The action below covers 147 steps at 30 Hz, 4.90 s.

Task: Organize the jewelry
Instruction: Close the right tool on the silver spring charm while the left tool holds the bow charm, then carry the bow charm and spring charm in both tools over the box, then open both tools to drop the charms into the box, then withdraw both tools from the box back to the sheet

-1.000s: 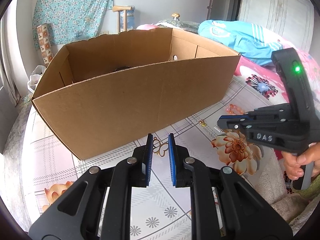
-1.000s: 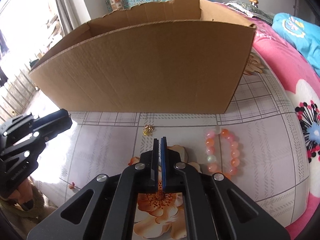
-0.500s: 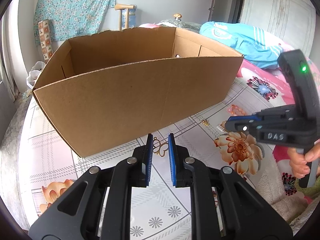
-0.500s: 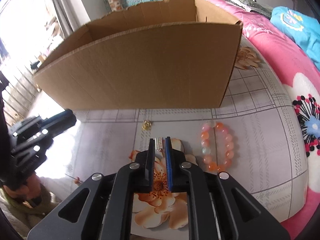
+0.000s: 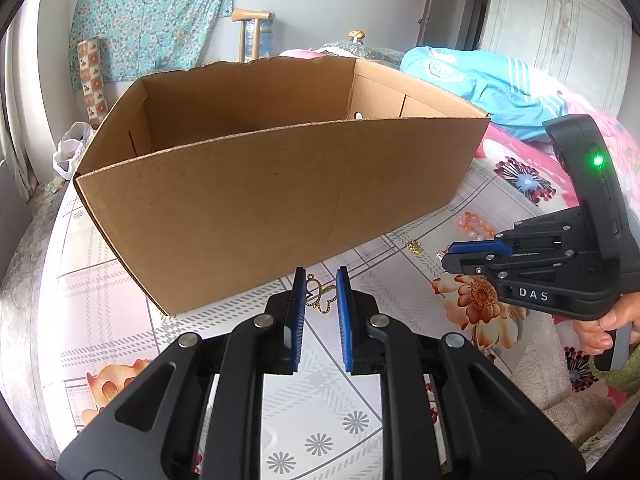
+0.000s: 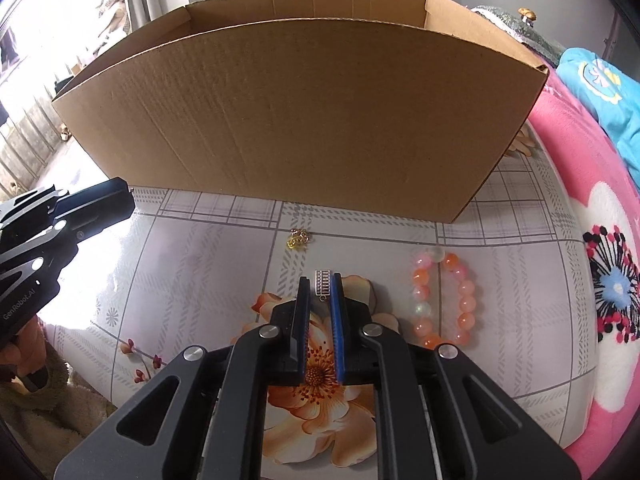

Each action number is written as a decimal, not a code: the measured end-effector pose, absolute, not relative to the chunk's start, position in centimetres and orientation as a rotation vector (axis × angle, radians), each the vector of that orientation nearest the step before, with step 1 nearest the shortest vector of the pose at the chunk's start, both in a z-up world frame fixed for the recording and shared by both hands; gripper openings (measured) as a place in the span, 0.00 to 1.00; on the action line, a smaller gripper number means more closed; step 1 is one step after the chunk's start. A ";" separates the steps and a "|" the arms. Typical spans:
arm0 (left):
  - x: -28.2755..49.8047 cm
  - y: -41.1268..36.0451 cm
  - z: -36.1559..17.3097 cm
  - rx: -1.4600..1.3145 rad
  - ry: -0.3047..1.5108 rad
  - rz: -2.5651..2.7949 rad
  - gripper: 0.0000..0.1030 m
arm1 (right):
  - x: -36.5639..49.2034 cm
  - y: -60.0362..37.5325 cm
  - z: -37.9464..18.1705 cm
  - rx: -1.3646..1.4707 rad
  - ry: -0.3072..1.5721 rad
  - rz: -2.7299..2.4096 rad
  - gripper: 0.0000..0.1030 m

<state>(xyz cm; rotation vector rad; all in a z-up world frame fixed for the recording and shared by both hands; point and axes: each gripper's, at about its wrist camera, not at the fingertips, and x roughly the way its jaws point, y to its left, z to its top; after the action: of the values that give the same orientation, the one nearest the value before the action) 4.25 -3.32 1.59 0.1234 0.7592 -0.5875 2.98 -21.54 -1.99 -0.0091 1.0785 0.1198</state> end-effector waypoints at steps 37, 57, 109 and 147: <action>4.2 -3.2 1.4 0.105 0.759 -0.585 0.13 | 8.5 -23.6 -1.7 0.039 1.144 0.263 0.04; 1.8 -1.5 9.5 0.028 0.612 -0.688 0.14 | 4.4 -26.8 10.1 0.180 0.843 0.390 0.05; 19.2 -6.0 7.5 0.023 1.002 -0.644 0.25 | 19.6 -27.8 8.9 0.014 1.030 0.424 0.29; 7.0 -3.8 -1.4 0.168 1.058 -0.250 0.90 | 1.9 -26.2 0.0 0.210 0.974 0.157 0.34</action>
<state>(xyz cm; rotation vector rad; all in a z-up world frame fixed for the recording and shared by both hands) 6.99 -3.77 -1.44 0.1684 1.0580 -0.2503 1.85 -26.25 -0.04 0.2103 0.9738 0.1567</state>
